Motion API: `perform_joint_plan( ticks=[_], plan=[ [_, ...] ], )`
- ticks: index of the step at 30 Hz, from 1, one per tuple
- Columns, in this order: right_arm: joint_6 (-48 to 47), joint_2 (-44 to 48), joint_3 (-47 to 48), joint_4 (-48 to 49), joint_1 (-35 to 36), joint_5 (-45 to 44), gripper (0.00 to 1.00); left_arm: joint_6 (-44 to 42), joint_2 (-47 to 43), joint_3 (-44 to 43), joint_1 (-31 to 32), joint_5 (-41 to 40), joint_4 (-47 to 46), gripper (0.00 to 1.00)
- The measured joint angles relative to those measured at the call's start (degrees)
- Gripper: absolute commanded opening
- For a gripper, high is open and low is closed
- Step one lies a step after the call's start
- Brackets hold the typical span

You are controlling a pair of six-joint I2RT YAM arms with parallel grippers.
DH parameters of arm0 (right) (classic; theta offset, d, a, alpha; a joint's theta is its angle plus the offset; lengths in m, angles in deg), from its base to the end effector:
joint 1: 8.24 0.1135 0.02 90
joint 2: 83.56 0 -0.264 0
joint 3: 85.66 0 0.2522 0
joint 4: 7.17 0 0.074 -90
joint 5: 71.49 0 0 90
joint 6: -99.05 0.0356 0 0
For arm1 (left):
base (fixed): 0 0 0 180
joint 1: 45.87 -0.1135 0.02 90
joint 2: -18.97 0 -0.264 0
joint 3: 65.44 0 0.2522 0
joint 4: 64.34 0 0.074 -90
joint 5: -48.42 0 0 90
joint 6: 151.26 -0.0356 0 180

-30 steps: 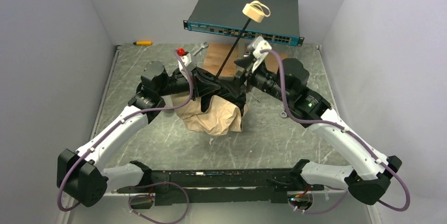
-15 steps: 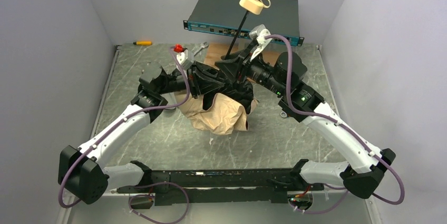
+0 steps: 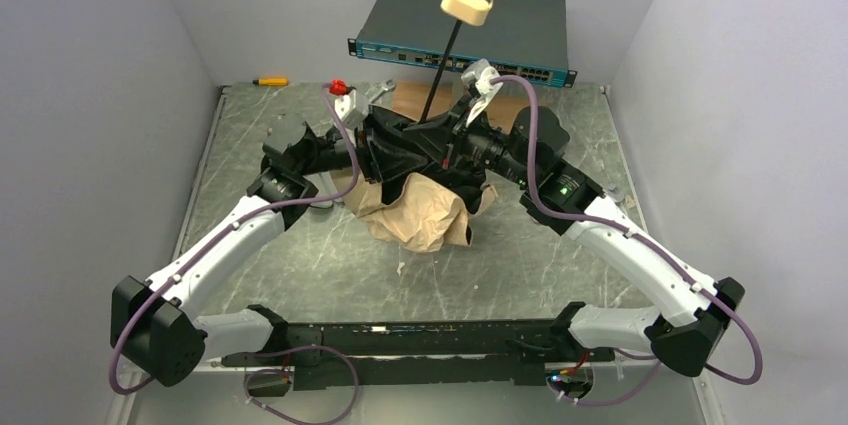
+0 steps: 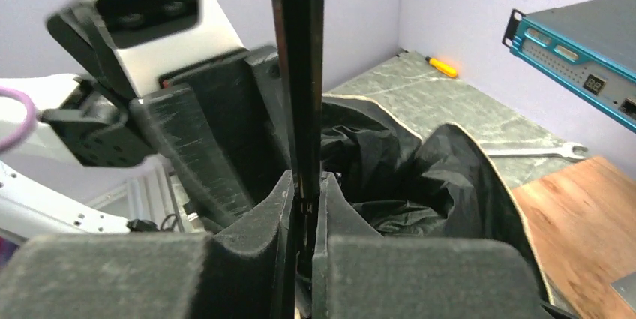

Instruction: Open the umbrella

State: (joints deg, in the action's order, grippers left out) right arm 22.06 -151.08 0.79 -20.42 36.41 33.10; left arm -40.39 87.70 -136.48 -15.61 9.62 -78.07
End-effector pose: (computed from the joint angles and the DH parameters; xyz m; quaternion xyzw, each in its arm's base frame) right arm 0.1826 0.1930 0.4500 -0.2721 0.6149 0.4292 0.6030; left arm 0.2182 -0.1594 0.3963 0.3884 0.5124 -0.5454 0.5377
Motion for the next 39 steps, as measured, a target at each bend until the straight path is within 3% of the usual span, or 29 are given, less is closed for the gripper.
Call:
perform_joint_plan(
  ticks=[2,4,9,12,14,19,22,26,28,34,39],
  plan=[
    [-1.3,0.0,0.1,-0.7,-0.2,-0.1,0.00,-1.6,-0.2,-1.1,-0.1,0.0,3.0,0.91],
    [-3.8,-0.1,0.1,-2.5,-1.2,-1.0,0.00,-5.2,-1.4,-2.5,-0.4,-0.3,8.9,0.99],
    [-12.5,1.1,-1.3,-7.3,-6.4,-5.4,0.00,-19.5,-11.1,-4.6,-3.5,-11.0,30.6,1.00],
    [-18.3,4.4,-6.4,-7.5,-7.5,-8.2,0.00,-23.5,-20.7,-0.6,-6.3,-21.3,33.7,1.00],
    [-21.1,5.5,-9.0,-7.2,-4.4,-9.6,0.00,-25.1,-25.3,1.6,-7.3,-24.7,35.4,1.00],
    [-24.8,3.6,-10.3,-6.9,9.7,-9.2,0.00,-28.2,-23.5,0.0,-7.9,-23.7,42.6,1.00],
    [-26.2,5.8,-13.3,-4.9,7.3,-9.2,0.00,-28.9,-20.4,-0.3,-8.1,-21.8,46.7,0.99],
    [-28.2,8.4,-16.7,-2.6,-1.3,-10.8,0.00,-28.3,-17.7,0.6,-8.2,-17.9,48.3,0.77],
    [-29.0,7.6,-16.7,-1.0,0.8,-10.6,0.00,-27.7,-16.6,0.9,-8.2,-15.0,47.7,0.65],
    [-28.8,6.4,-16.8,2.9,4.5,-7.6,0.00,-24.8,-9.9,0.8,-7.2,-9.7,43.2,0.43],
    [-27.9,6.3,-16.8,4.4,4.4,-7.7,0.00,-22.1,-4.3,0.8,-4.2,-9.5,40.6,0.38]
  ],
)
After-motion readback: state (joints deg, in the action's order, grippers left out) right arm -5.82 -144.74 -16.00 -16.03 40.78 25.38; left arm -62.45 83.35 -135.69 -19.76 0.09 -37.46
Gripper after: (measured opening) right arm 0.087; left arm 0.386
